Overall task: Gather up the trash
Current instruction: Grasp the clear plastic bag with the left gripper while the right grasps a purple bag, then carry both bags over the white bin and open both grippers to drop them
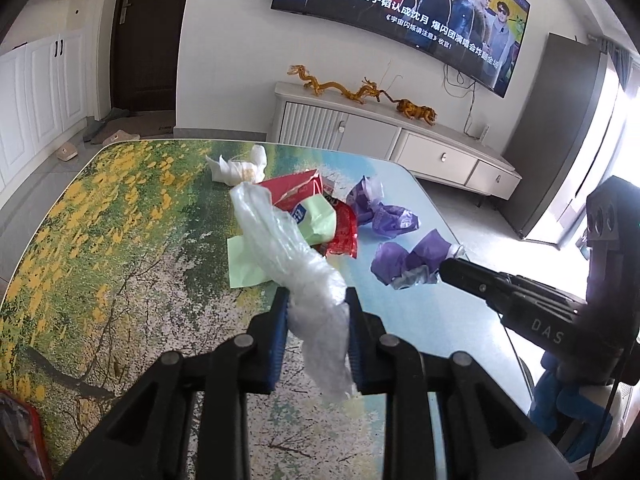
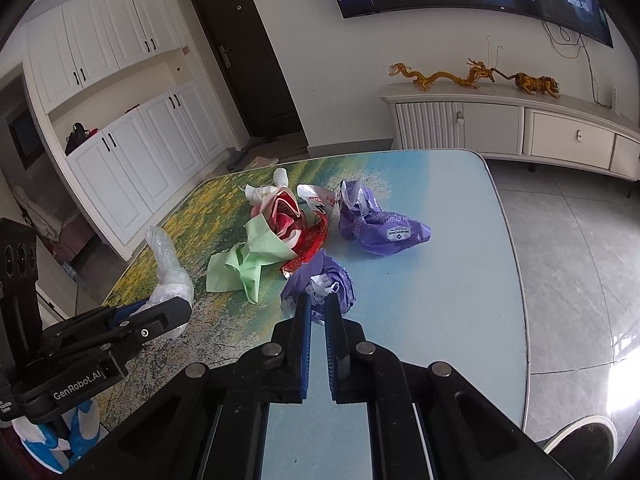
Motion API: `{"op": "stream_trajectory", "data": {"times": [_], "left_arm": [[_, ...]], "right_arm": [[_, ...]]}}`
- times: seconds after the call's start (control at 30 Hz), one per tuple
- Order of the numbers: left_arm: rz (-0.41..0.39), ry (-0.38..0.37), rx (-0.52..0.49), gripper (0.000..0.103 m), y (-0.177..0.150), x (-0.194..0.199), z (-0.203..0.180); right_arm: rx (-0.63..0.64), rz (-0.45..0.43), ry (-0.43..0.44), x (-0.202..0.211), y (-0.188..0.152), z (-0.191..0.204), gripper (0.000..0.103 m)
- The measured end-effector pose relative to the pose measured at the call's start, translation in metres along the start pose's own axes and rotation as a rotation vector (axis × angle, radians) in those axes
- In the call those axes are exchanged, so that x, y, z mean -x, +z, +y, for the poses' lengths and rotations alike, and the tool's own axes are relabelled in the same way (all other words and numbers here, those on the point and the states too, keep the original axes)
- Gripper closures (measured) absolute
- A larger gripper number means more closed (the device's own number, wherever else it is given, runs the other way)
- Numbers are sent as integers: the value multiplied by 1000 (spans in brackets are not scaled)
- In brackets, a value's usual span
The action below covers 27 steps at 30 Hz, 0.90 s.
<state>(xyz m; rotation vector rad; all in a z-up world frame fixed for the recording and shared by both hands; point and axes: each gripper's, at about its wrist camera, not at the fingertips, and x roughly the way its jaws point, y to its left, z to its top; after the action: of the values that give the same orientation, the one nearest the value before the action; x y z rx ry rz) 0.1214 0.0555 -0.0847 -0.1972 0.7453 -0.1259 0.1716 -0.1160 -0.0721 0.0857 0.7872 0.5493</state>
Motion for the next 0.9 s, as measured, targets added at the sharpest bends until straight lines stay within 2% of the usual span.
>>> {"op": "stream_trajectory", "data": {"times": [0.2,0.4,0.67,0.9], "left_arm": [[-39,-23,-27,79,8,20,-12],[-80,-77,-103,79,17,40,-48],[-95,-183,-248,79,19,54,-129],[-60,-284,-406,79,4,48,-222]], "right_arm": [[-19,-67,-2,29,0,2,97],[-72,-147,-22,71,-4,-11,97],[-197,-259,-110,142,-28,-57,97],[-347,-344,-256,210,-69,-116,97]]}}
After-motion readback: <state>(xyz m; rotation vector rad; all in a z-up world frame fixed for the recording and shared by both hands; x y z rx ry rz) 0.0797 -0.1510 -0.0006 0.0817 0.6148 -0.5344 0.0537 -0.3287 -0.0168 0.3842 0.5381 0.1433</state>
